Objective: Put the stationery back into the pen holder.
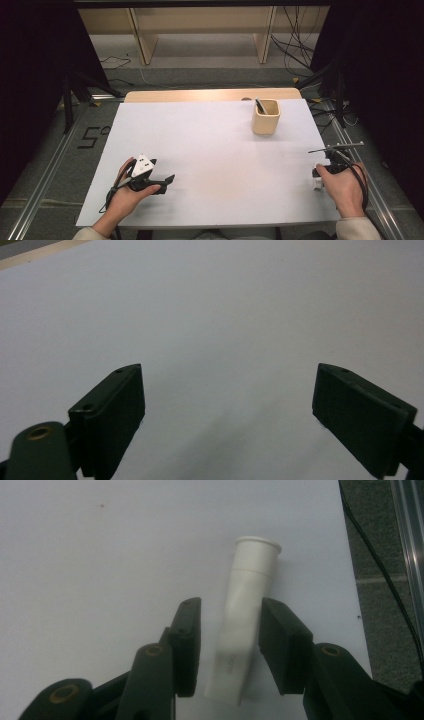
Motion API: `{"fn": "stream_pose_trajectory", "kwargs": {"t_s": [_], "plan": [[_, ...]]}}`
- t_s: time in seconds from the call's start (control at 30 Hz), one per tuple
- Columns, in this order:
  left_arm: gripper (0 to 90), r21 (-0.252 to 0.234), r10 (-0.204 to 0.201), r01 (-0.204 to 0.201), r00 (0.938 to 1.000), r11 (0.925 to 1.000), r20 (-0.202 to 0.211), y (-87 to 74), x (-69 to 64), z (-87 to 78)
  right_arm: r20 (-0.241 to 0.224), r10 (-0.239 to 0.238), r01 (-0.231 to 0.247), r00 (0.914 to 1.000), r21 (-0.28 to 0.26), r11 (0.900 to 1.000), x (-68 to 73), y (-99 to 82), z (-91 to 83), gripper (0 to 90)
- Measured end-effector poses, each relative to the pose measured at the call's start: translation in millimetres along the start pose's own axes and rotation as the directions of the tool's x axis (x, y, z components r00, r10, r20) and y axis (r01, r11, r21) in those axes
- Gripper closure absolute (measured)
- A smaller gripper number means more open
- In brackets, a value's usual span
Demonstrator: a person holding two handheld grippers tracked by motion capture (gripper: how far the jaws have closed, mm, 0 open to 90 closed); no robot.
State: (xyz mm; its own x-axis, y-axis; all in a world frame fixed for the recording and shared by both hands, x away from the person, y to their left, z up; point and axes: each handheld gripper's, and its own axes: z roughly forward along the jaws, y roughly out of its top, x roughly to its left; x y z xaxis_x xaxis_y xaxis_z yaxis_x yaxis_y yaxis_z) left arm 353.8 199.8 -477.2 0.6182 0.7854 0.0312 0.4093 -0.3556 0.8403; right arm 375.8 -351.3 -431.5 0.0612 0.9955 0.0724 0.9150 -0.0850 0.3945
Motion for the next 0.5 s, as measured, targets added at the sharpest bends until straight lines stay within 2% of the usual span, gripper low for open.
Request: {"fn": "stream_pose_trajectory", "kwargs": {"t_s": [0.5], "plan": [[13.4, 0.000, 0.002, -0.002, 1.0000, 1.0000, 0.001, 0.2, -0.2, 0.0, 0.054, 0.067, -0.071, 0.9963, 0.092, 0.9932, 1.1, 5.3, 13.4, 64.4]]}}
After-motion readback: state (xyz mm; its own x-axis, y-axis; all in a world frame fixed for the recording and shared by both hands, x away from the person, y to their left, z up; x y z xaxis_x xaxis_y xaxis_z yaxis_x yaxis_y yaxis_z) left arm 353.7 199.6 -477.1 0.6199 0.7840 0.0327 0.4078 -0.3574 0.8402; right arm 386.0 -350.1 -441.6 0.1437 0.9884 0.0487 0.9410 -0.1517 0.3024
